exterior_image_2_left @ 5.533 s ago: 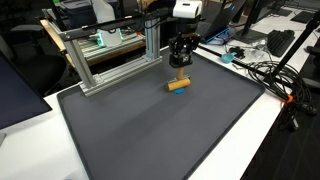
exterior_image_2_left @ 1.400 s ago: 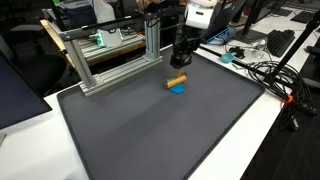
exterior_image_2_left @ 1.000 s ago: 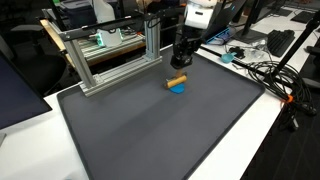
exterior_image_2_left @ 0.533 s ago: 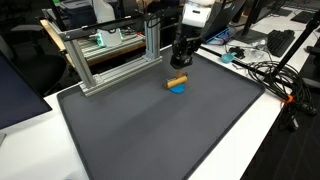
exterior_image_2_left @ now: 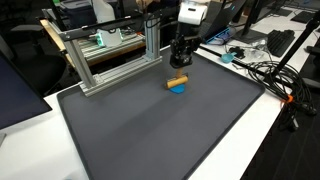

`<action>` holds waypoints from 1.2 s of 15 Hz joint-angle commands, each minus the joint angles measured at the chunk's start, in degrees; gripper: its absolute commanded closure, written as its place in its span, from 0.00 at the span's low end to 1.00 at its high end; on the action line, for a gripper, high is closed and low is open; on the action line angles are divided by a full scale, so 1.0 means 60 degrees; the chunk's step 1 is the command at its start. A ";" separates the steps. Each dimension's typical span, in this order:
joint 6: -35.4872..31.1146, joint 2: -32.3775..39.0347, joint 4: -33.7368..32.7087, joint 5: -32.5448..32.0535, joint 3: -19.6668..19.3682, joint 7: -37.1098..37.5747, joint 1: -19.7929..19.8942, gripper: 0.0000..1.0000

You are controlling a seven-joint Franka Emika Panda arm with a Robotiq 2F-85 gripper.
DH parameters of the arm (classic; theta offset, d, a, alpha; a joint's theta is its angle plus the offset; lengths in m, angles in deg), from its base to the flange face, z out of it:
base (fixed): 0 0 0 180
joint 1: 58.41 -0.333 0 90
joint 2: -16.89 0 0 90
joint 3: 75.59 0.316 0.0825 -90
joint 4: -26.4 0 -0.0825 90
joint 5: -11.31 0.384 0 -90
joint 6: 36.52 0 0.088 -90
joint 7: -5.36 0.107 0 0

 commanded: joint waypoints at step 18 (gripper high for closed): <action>-0.2186 0.0307 0.0818 -0.0251 -0.0201 0.0896 -0.0149 0.78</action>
